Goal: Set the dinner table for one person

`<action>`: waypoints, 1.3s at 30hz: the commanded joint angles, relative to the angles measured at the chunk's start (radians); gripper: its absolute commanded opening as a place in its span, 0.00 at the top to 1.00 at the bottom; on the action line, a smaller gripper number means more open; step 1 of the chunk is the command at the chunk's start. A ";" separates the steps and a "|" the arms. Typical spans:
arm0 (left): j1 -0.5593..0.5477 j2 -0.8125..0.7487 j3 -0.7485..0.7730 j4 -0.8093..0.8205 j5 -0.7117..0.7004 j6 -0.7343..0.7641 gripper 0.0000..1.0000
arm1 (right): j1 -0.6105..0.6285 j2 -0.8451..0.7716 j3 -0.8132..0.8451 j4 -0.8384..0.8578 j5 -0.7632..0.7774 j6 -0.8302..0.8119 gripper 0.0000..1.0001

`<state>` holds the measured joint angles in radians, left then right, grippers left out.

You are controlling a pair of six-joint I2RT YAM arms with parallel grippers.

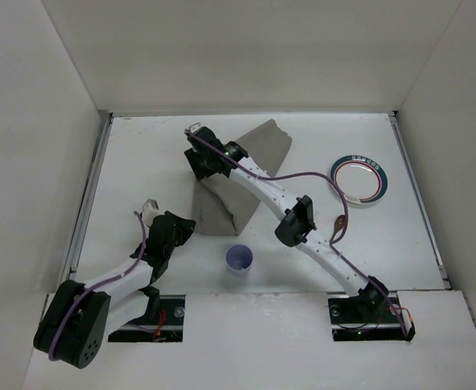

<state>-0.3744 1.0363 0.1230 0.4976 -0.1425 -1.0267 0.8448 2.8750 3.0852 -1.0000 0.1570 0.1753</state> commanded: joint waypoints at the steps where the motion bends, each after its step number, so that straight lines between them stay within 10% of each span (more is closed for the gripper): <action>1: -0.007 -0.056 -0.028 -0.086 -0.041 0.016 0.87 | 0.027 -0.038 0.075 -0.111 0.191 0.021 0.44; 6: 0.001 -0.162 0.021 -0.171 -0.097 0.045 0.58 | 0.041 -0.144 0.076 -0.129 0.223 0.033 0.45; 18: -0.005 0.095 0.331 -0.064 -0.196 0.094 0.59 | 0.099 -0.554 -0.045 -0.184 0.371 0.009 0.85; 21: 0.015 0.288 0.420 0.015 -0.177 0.100 0.59 | 0.133 -0.702 -0.275 -0.129 0.450 -0.003 0.87; 25: 0.053 0.482 0.523 0.062 -0.137 0.102 0.60 | 0.148 -1.159 -1.052 0.339 0.484 -0.059 0.86; 28: 0.073 0.565 0.584 0.087 -0.106 0.109 0.61 | 0.164 -1.464 -1.493 0.637 0.388 -0.048 0.64; 32: 0.087 0.623 0.642 0.102 -0.085 0.128 0.62 | 0.188 -1.612 -1.822 0.770 0.315 -0.014 0.46; 39: 0.084 0.715 0.747 0.065 -0.115 0.210 0.70 | 0.136 -1.718 -2.238 0.935 0.302 0.205 0.43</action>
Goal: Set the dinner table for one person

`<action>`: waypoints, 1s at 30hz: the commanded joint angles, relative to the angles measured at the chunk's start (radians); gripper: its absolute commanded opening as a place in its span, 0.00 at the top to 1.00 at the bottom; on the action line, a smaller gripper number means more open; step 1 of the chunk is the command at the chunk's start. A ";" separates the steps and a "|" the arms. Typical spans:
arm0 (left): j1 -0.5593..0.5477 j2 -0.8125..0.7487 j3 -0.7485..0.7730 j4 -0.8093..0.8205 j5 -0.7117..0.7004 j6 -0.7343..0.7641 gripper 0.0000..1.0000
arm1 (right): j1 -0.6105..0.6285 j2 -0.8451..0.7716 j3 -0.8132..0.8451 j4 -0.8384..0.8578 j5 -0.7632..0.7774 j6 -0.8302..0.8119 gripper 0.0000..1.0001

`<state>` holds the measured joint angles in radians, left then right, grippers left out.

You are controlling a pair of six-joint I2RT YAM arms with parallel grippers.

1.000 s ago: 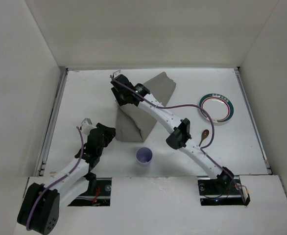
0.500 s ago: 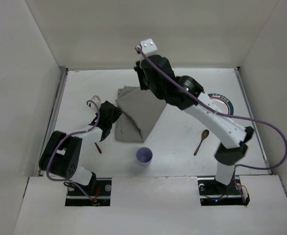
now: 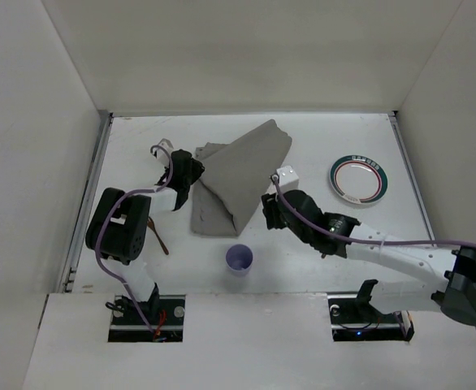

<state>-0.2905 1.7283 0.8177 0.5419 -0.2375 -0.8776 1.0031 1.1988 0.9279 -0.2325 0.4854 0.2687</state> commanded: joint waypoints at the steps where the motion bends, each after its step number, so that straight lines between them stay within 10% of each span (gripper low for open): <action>1: 0.000 0.033 0.064 0.010 -0.023 0.074 0.70 | -0.033 -0.057 -0.115 0.180 -0.039 0.130 0.42; 22: 0.015 0.117 0.170 -0.079 -0.066 0.147 0.72 | -0.068 -0.163 -0.279 0.288 -0.143 0.198 0.38; 30: 0.006 0.065 0.189 -0.079 -0.066 0.184 0.97 | -0.068 -0.195 -0.311 0.309 -0.133 0.216 0.38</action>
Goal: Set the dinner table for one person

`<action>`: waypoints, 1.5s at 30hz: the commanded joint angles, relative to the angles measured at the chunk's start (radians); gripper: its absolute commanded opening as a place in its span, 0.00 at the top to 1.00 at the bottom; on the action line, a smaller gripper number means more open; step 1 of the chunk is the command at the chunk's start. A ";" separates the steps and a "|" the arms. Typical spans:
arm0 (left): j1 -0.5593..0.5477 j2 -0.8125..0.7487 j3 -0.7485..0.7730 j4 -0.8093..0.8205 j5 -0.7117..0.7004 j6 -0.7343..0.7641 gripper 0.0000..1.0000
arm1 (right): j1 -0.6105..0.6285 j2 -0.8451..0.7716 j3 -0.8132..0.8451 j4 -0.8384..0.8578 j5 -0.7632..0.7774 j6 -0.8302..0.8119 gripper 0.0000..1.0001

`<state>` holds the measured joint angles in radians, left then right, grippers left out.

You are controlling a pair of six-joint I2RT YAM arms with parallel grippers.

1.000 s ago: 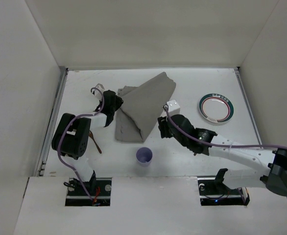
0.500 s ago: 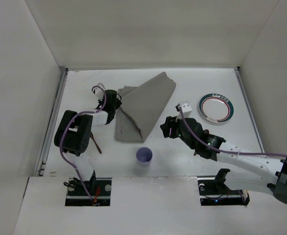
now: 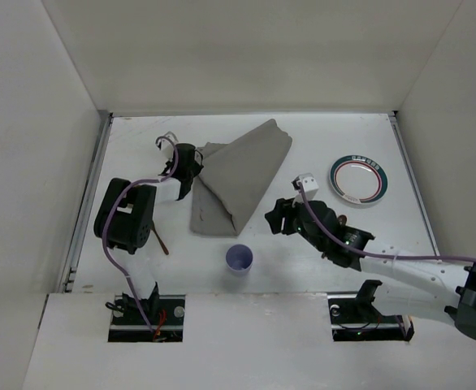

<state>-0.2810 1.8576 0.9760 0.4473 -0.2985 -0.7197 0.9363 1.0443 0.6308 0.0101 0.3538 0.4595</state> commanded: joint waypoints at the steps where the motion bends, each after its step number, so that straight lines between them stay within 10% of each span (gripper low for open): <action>1: -0.017 -0.095 0.024 0.022 -0.007 0.026 0.98 | -0.007 -0.056 -0.022 0.076 0.002 0.033 0.38; 11: -0.364 -0.264 0.122 0.083 0.030 0.172 0.98 | -0.121 -0.305 -0.172 0.143 0.177 0.235 0.37; 22: -0.629 -0.029 0.257 0.125 0.223 0.125 0.88 | -0.230 -0.618 -0.298 -0.002 0.318 0.326 0.37; 27: -0.613 -0.035 0.237 0.200 0.230 0.072 0.65 | -0.310 -0.618 -0.310 -0.033 0.255 0.308 0.37; 45: -0.171 -0.166 0.049 -0.232 -0.014 0.207 0.50 | -0.342 -0.274 -0.266 0.088 0.119 0.301 0.69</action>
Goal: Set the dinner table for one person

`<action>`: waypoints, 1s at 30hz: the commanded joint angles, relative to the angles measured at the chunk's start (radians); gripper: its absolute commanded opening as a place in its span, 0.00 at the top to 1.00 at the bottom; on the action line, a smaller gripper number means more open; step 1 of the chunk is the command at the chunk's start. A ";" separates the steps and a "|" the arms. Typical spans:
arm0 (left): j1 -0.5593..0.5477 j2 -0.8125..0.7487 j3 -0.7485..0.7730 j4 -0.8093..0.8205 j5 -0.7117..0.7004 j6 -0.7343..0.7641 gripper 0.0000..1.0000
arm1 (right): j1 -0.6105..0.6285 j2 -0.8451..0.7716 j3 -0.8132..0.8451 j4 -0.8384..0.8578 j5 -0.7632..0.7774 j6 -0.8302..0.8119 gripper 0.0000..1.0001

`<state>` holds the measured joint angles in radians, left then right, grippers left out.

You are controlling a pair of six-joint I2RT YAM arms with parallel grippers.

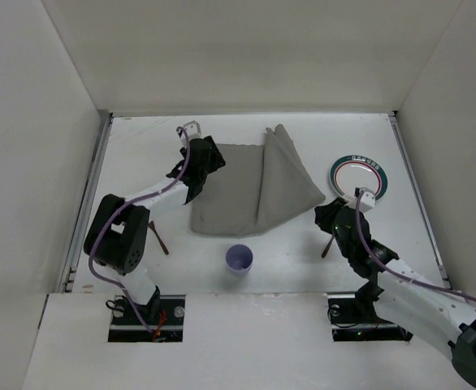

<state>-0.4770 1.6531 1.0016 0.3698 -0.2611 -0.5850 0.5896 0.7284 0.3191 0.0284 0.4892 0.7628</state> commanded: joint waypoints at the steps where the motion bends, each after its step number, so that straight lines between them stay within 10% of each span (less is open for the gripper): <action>1: 0.037 0.065 0.031 -0.173 -0.053 0.085 0.50 | 0.005 0.067 0.055 0.077 -0.020 0.004 0.65; 10: 0.087 0.201 0.031 -0.111 -0.053 0.085 0.52 | -0.001 0.359 0.110 0.231 -0.084 0.078 0.39; 16: 0.110 0.226 0.035 -0.088 -0.053 0.082 0.87 | -0.046 0.489 0.115 0.324 -0.087 0.159 0.36; 25: 0.180 0.194 -0.011 -0.055 -0.067 0.063 0.94 | -0.126 0.669 0.192 0.330 -0.155 0.248 0.40; 30: 0.166 0.168 -0.029 -0.055 -0.073 0.056 0.82 | -0.139 0.756 0.224 0.346 -0.172 0.286 0.54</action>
<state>-0.2955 1.8721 0.9909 0.3046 -0.3210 -0.5167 0.4641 1.4509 0.5014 0.3080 0.3367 0.9993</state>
